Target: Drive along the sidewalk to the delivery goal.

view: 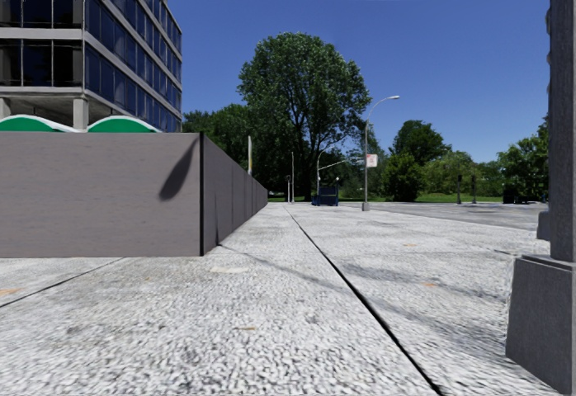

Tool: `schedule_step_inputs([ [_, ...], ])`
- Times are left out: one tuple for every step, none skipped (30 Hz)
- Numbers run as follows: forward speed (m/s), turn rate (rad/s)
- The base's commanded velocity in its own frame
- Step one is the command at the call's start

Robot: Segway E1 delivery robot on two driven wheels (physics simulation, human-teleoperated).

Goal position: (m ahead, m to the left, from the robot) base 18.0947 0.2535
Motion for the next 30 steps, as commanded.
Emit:
schedule_step_inputs([
  [2.00, 0.00],
  [2.00, 0.00],
  [2.00, -0.07],
  [2.00, -0.29],
  [2.00, -0.36],
  [2.00, -0.36],
  [2.00, -0.38],
  [2.00, -0.37],
  [2.00, -0.22],
  [2.00, -0.22],
  [2.00, -0.03],
  [2.00, 0.00],
  [2.00, 0.00],
  [2.00, 0.00],
  [2.00, 0.00],
  [2.00, 0.00],
  [2.00, -0.01],
  [2.00, -0.01],
  [2.00, -0.17],
  [2.00, -0.22],
  [2.00, -0.22],
  [2.00, -0.25],
  [2.00, -0.27],
  [2.00, -0.28],
  [2.00, -0.28],
  [2.00, -0.28],
  [2.00, -0.28],
  [2.00, -0.28],
  [2.00, -0.28],
  [2.00, -0.28],
])
